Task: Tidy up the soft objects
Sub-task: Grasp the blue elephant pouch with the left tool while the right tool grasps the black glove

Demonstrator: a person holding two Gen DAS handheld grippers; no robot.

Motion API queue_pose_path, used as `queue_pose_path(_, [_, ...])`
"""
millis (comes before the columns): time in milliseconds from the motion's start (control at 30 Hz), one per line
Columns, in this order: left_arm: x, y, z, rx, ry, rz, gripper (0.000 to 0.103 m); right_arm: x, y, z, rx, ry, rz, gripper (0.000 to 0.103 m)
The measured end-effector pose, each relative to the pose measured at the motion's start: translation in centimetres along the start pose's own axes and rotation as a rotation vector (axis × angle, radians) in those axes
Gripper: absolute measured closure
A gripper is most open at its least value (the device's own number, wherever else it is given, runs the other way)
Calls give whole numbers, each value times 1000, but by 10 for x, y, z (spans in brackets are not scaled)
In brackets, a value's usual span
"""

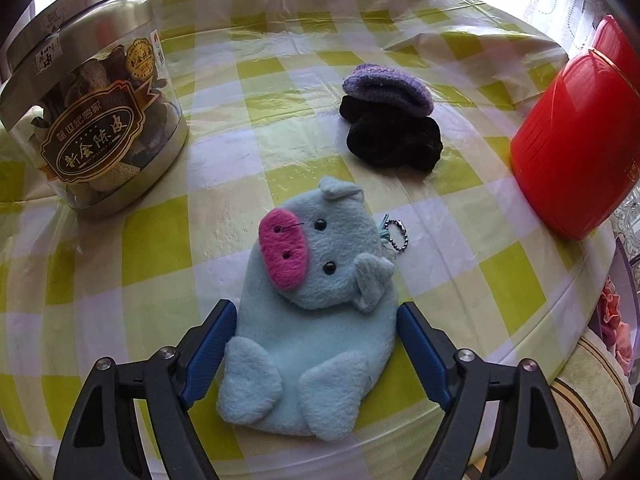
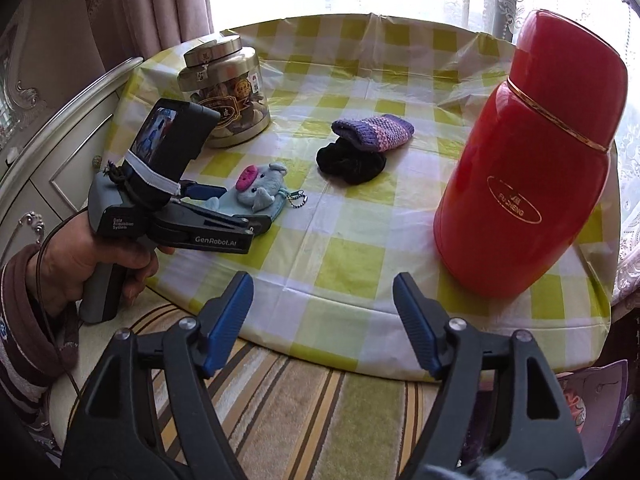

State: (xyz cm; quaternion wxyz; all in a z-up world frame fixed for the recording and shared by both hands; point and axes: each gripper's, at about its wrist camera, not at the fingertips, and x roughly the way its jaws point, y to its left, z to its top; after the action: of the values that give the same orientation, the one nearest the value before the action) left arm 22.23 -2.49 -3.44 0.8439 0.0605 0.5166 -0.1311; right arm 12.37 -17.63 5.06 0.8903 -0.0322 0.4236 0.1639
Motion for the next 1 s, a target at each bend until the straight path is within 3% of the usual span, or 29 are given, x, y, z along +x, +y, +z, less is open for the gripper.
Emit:
queue_pose_path(67, [0,-3,3,13,-6,-2,32,6,2,9,-5,-7,-2,26])
queue_pose_path(133, [0,-5,5,18,-19,-1,51,11,5,20,-13,-19,-2,25])
queue_pose_path(233, [-1,-2,6,-15,-43,-11,66,19,6,36,-7,-36,-3,25])
queue_pose_path(467, [-5,16,-1,-139,-101,-79,72,49,-5,64,59,-41,-30,22])
queue_pose_path(733, [-17,28,-5,-220,-196,-80,73,119,-26,78,213,3,-50,22])
queue_pose_path(1000, [-21,40,-10,-277,-241,-98,73,166,-37,93,224,-9,-109,22])
